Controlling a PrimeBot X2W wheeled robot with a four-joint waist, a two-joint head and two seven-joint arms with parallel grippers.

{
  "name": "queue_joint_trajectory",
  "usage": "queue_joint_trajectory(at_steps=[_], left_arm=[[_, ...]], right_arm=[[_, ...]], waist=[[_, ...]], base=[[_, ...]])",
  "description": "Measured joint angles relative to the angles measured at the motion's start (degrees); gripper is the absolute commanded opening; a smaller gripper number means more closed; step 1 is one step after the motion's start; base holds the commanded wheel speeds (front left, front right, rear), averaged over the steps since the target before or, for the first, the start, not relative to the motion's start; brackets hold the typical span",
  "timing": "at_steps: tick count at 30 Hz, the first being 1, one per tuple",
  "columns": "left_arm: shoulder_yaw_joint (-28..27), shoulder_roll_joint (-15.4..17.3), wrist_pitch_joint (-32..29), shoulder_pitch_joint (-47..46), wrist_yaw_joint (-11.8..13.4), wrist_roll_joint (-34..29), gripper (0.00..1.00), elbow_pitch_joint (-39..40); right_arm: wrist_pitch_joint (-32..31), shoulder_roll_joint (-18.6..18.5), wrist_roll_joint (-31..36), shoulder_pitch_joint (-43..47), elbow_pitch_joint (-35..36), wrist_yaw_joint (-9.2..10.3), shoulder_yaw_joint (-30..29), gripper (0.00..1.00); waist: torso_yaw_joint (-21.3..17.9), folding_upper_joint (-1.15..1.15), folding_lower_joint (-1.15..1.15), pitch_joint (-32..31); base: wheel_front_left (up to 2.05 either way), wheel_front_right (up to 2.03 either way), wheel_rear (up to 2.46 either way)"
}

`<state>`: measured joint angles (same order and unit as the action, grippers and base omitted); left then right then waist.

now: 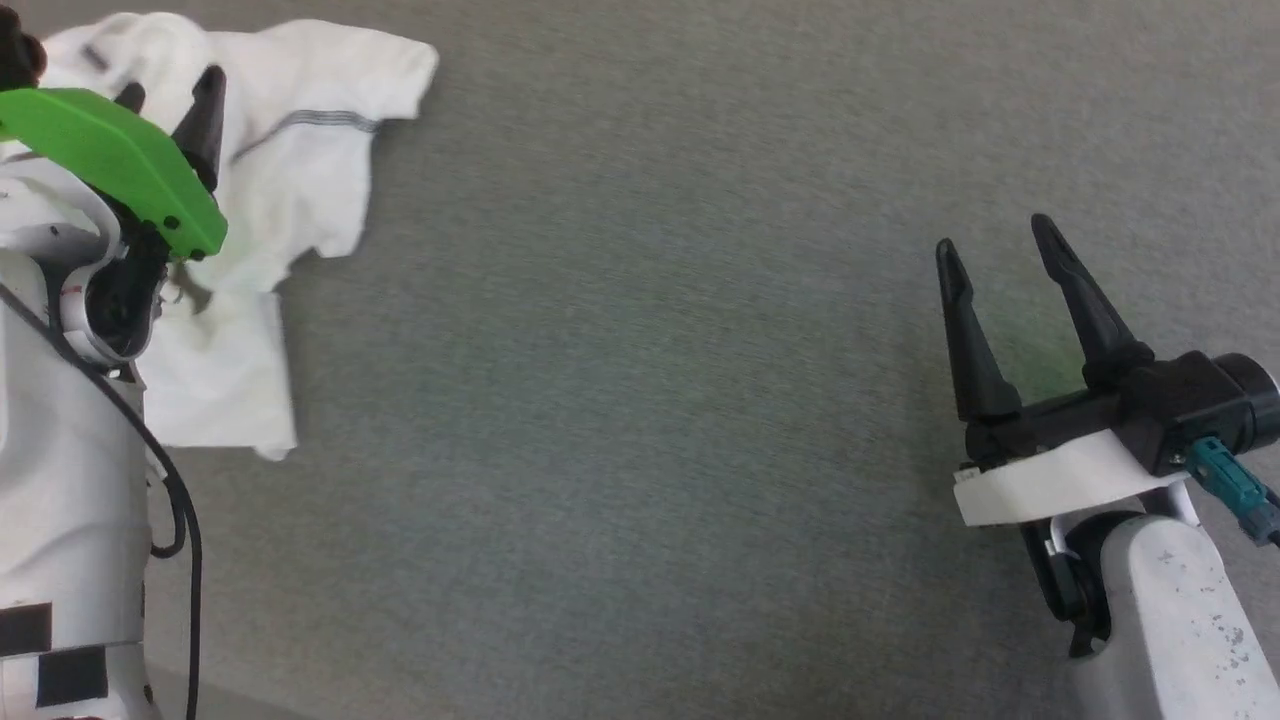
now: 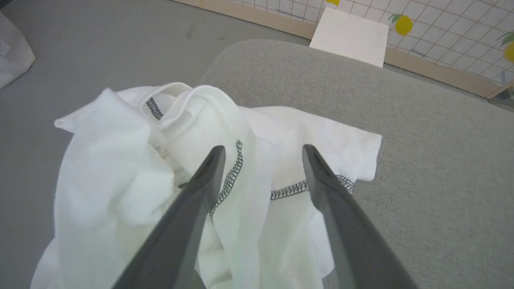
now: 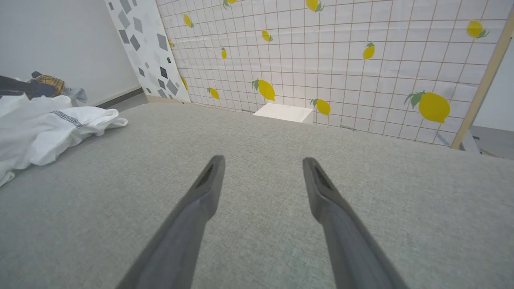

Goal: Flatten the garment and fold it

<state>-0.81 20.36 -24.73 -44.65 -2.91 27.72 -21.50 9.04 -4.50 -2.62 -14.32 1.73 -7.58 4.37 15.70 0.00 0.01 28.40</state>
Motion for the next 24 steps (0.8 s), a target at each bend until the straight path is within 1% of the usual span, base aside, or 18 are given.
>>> queue_joint_trajectory(at_steps=[4, 7, 10, 12, 14, 16, 17, 19, 21, 23, 24], left_arm=[[-0.23, 0.19, -5.59, 0.26, 3.26, 0.12, 1.00, -2.37], [-0.38, 0.30, -10.20, 1.63, 7.49, -0.05, 1.00, -4.64], [-1.26, 1.04, -12.10, 2.25, 10.68, -0.08, 1.00, -4.60], [-1.68, 1.25, -12.10, 2.34, 12.12, -0.12, 1.00, -4.15], [-1.69, 1.64, -12.15, 2.40, 12.66, -0.52, 1.00, -3.89], [-1.64, 2.01, -10.94, 2.71, 13.47, -1.25, 0.00, -3.37], [-1.44, 2.10, -9.56, 3.15, 13.62, -1.92, 0.00, -3.08], [-1.04, 2.59, -4.03, 4.16, 13.84, -4.24, 0.00, -2.78], [-0.70, 3.13, 1.30, 5.05, 14.72, -6.30, 0.00, -2.43], [-0.38, 4.81, 8.14, 5.08, 14.92, -9.21, 0.00, -2.11], [-0.32, 5.75, 10.65, 4.81, 14.92, -10.07, 0.00, -1.93]], right_arm=[[0.42, 0.05, -0.35, -0.15, -0.18, 0.00, 0.52, 1.00], [0.58, 0.07, -0.57, -0.16, -0.47, 0.00, 0.71, 1.00], [0.68, 0.13, -0.91, -0.36, -0.60, 0.00, 0.82, 1.00], [1.04, 0.11, -0.99, -0.68, -0.62, -0.01, 0.80, 1.00], [1.07, 0.10, -1.00, -0.90, -0.63, -0.01, 0.81, 1.00], [1.07, 0.15, -1.01, -0.91, -0.75, -0.01, 0.71, 1.00], [1.07, 0.14, -1.02, -0.92, -0.86, -0.01, 0.65, 1.00], [1.08, 0.13, -1.07, -0.91, -1.26, -0.01, 0.46, 1.00], [1.11, 0.15, -1.18, -0.88, -1.92, -0.01, 0.20, 1.00], [1.34, 0.15, -1.33, -0.75, -2.96, 0.00, 0.00, 1.00], [1.43, 0.15, -1.38, -0.62, -3.41, 0.00, -0.10, 1.00]], waist=[[-3.03, 0.00, 0.00, 2.45], [-4.99, 0.00, 0.00, 3.96], [-6.60, 0.00, -0.01, 5.22], [-7.34, 0.01, -0.01, 5.79], [-7.91, 0.01, -0.02, 6.13], [-8.18, 0.00, -0.01, 6.08], [-8.21, 0.00, -0.01, 5.93], [-8.18, 0.00, -0.01, 5.36], [-8.08, 0.00, -0.01, 4.52], [-7.89, 0.00, -0.01, 3.23], [-7.80, 0.00, -0.01, 2.58]], base=[[0.00, 0.00, 0.00], [0.00, 0.00, 0.00], [0.00, 0.00, 0.00], [0.00, 0.00, 0.00], [0.00, 0.00, 0.00], [0.00, 0.00, 0.00], [0.00, 0.00, 0.00], [0.00, 0.00, 0.00], [0.00, 0.00, 0.00], [0.00, 0.00, 0.00], [0.00, 0.00, 0.00]])
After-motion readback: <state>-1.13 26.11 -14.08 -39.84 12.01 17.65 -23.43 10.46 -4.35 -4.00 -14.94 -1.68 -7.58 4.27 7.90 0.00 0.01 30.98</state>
